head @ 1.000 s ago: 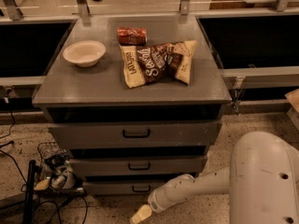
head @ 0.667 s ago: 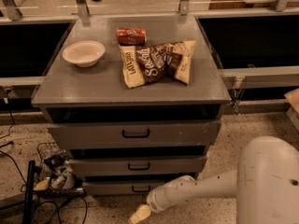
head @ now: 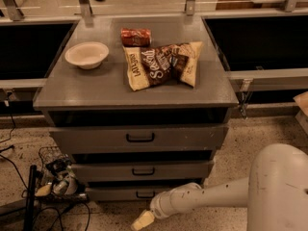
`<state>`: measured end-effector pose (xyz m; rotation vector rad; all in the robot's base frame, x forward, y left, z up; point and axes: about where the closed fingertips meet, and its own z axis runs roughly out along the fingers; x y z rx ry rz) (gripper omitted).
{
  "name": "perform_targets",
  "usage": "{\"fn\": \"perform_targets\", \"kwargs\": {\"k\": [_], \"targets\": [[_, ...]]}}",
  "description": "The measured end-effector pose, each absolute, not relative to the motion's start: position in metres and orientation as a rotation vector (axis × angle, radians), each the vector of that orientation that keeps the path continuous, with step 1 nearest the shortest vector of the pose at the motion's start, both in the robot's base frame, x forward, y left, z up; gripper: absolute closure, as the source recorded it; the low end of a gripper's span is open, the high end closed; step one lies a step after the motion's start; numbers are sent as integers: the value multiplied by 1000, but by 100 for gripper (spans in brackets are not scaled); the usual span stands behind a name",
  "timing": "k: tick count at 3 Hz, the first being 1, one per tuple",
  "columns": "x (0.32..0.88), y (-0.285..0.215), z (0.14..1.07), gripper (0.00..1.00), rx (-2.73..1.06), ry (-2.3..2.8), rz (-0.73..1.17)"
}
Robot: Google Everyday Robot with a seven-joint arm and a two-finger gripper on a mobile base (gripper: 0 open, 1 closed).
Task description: Open bottom drawer
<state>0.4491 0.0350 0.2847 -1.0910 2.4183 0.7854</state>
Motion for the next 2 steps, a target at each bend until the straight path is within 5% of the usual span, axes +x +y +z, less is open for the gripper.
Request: {"fn": "perform_targets", "kwargs": {"k": [2], "targets": [[486, 49, 274, 0, -1042, 2351, 759]]}}
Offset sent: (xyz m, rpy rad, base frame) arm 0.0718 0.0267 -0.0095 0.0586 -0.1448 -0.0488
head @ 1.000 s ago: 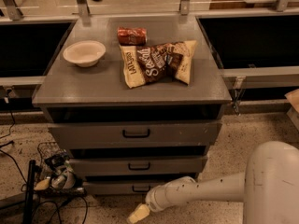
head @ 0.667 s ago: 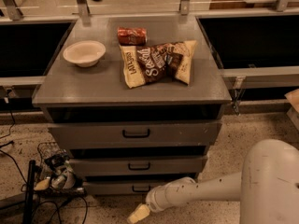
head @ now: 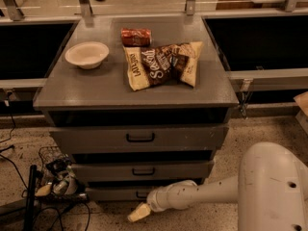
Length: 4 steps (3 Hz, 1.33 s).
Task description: Open bottom drawer
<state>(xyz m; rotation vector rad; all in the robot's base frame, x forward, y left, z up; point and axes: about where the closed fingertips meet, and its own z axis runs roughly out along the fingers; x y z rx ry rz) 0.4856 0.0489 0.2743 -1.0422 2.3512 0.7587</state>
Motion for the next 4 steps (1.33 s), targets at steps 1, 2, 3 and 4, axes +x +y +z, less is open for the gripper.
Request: {"fn": "perform_targets", "kwargs": {"k": [1, 2, 3, 4], "targets": [[506, 57, 273, 0, -1042, 2304, 747], [506, 57, 273, 0, -1042, 2304, 747], [512, 52, 267, 0, -1076, 2302, 700], [531, 37, 247, 0, -1172, 2289, 550]]}}
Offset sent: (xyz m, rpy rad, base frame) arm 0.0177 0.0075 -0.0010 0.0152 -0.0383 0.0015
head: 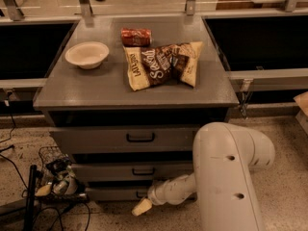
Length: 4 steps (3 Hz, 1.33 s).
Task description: Open bottom drawer
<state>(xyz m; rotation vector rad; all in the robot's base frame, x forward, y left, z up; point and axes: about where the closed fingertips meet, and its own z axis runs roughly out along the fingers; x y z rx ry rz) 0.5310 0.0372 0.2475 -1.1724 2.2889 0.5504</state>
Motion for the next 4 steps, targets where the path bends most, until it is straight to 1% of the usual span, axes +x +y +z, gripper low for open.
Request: {"fn": "perform_targets", "kwargs": {"k": [3, 4], "targets": [[533, 40, 241, 0, -1184, 2285, 547], [531, 47, 219, 0, -1183, 2320, 569]]}}
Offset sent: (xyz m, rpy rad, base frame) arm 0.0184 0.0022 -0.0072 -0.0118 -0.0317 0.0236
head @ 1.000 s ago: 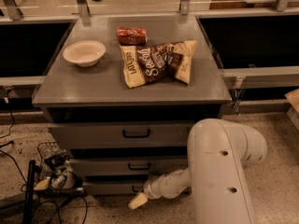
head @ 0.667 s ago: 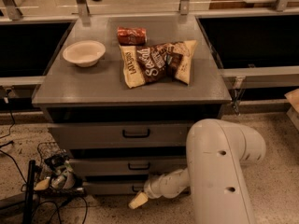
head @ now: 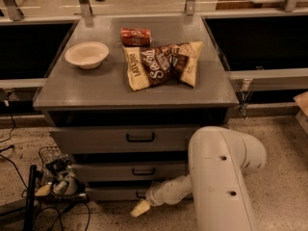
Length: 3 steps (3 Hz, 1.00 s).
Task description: Open bottom drawer
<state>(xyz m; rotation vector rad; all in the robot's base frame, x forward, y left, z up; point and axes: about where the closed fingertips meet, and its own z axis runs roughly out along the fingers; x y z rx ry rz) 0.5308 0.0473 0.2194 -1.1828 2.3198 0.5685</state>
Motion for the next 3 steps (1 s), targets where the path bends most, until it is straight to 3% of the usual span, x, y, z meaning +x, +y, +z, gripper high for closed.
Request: {"fn": "perform_targets", "kwargs": {"k": [3], "targets": [[539, 49, 193, 0, -1184, 2336, 537]]}}
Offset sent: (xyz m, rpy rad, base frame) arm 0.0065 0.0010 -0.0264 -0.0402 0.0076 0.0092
